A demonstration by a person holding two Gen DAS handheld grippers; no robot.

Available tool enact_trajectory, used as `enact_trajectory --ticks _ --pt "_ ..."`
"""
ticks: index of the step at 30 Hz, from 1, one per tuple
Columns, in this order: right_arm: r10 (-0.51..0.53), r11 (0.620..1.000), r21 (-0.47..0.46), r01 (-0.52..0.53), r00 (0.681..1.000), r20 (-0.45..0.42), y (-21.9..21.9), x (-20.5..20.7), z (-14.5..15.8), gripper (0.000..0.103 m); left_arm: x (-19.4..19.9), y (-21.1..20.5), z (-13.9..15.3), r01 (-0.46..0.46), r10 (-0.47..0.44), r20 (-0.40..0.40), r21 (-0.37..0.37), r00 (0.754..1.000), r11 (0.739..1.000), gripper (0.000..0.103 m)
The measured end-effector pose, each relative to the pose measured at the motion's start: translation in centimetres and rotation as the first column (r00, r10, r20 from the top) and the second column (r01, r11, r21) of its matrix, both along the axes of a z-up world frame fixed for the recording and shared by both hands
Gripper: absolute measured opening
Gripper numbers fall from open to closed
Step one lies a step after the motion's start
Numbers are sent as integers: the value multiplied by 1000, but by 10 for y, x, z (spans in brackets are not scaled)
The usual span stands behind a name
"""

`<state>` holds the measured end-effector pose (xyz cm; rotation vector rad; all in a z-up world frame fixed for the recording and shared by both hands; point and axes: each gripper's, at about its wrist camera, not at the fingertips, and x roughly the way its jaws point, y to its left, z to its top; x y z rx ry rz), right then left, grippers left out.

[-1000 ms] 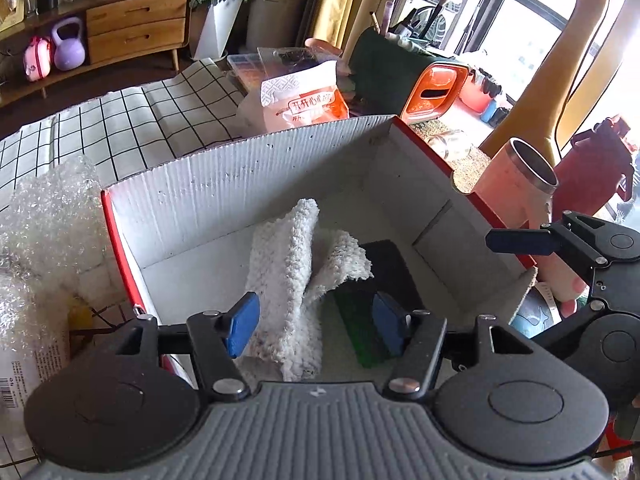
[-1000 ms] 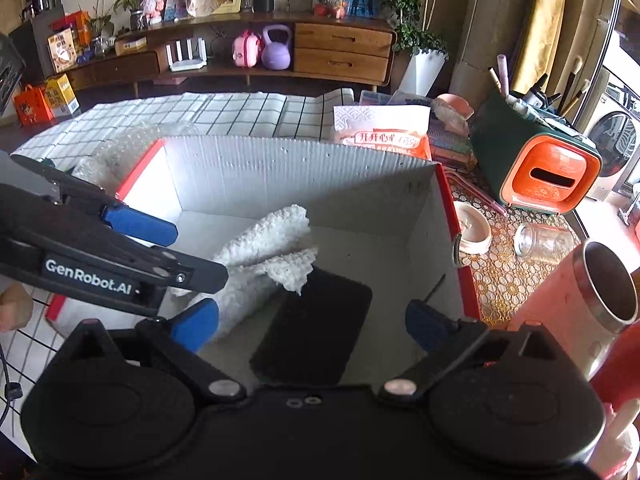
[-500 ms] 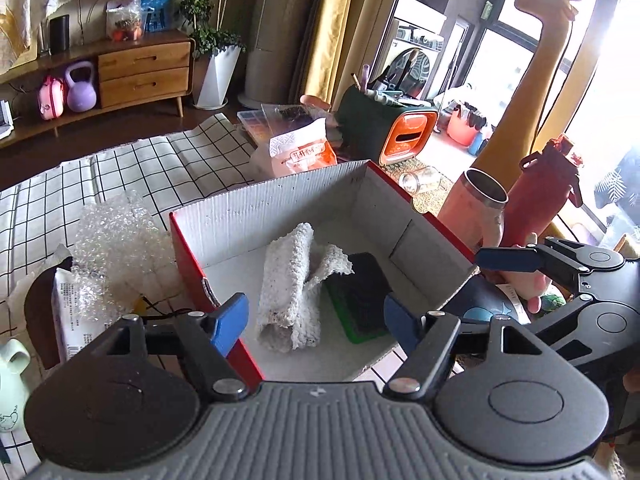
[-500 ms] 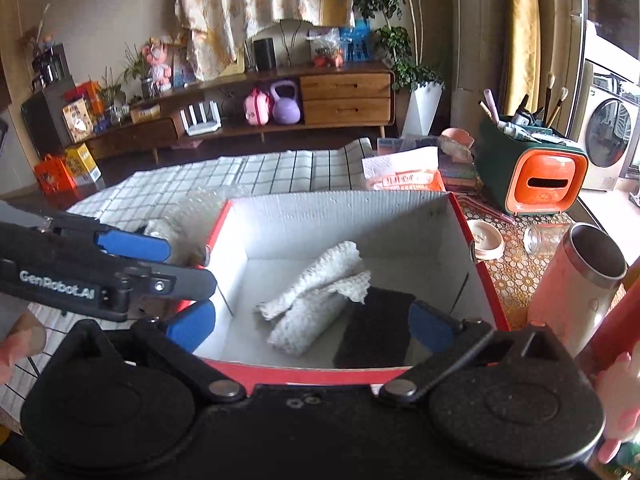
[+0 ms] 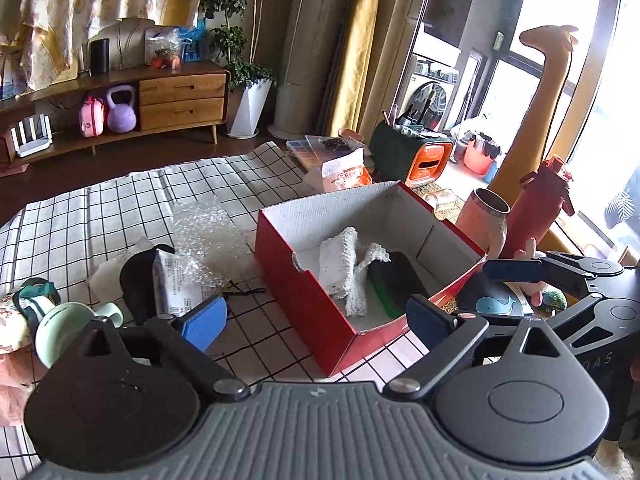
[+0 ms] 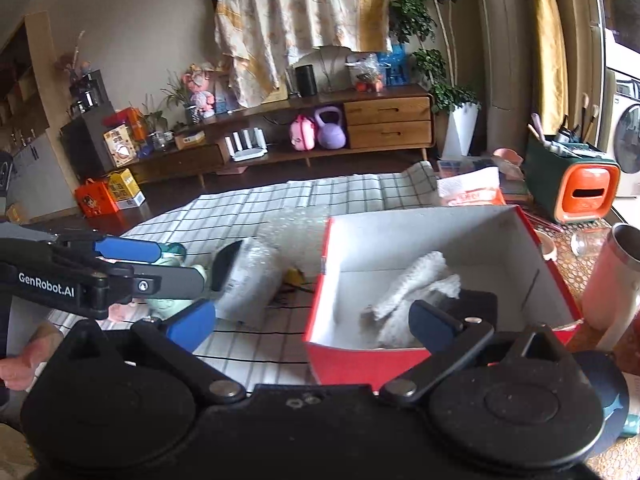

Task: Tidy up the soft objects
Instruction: 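Withdraw both open tools from the red box back over the table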

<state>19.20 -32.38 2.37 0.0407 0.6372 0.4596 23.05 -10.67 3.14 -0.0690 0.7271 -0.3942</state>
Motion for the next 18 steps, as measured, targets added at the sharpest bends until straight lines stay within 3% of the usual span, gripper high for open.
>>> enact_trajectory --ticks 10,18 --pt "73 997 14 -74 997 33 50 -24 2 103 -41 72 -1 -61 61 26 -19 998 998 101" --pt "93 996 7 -93 996 5 88 -17 -10 103 -69 137 -8 -186 185 77 15 980 982 101"
